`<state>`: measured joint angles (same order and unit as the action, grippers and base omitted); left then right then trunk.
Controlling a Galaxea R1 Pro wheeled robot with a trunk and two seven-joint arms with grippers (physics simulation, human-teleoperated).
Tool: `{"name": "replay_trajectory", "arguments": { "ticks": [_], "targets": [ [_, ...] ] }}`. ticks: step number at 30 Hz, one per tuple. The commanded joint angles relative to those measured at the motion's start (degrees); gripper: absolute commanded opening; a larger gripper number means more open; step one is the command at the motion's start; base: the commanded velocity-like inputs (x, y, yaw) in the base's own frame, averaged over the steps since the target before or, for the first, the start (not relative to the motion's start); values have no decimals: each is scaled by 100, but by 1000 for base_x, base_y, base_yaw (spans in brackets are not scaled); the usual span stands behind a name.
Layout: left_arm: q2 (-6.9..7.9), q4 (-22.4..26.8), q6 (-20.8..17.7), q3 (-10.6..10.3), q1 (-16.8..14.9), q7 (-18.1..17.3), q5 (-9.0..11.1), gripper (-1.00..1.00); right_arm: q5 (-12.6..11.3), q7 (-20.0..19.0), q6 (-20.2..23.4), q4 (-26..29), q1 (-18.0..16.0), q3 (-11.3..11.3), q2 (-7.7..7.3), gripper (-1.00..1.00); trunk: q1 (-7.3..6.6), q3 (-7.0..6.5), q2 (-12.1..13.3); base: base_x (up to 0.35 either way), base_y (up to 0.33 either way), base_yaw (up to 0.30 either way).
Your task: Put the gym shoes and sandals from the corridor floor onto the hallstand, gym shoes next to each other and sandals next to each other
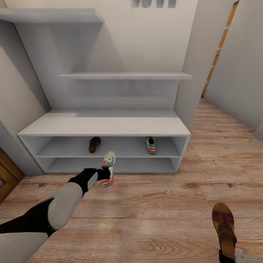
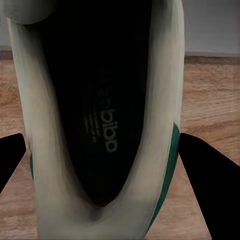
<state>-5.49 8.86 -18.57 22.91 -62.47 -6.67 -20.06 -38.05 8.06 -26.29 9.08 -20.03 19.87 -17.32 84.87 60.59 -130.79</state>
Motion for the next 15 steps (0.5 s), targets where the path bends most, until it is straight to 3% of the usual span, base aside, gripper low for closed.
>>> {"name": "replay_trajectory", "arguments": {
  "ticks": [1,7,11,15],
  "targets": [
    [-4,18,-42,43,-2,-31,-64,-100,-31,32,-6,6,-1,48,-2,-100,-1,5,-2,0,0,0],
    [7,17,-25,15,64,61,-68,-100,-24,29,-7,7,-1,55,36,-100,-1,5,-2,5,0,0],
    [6,18,3,-25,88,116,-70,-100,-20,29,-8,6,-1,59,57,-100,-1,5,-2,180,-77,0],
    [4,17,23,-380,86,134,-76,-100,-19,29,-8,6,-1,60,61,-100,-1,5,-2,257,-151,0]
  ]
}}
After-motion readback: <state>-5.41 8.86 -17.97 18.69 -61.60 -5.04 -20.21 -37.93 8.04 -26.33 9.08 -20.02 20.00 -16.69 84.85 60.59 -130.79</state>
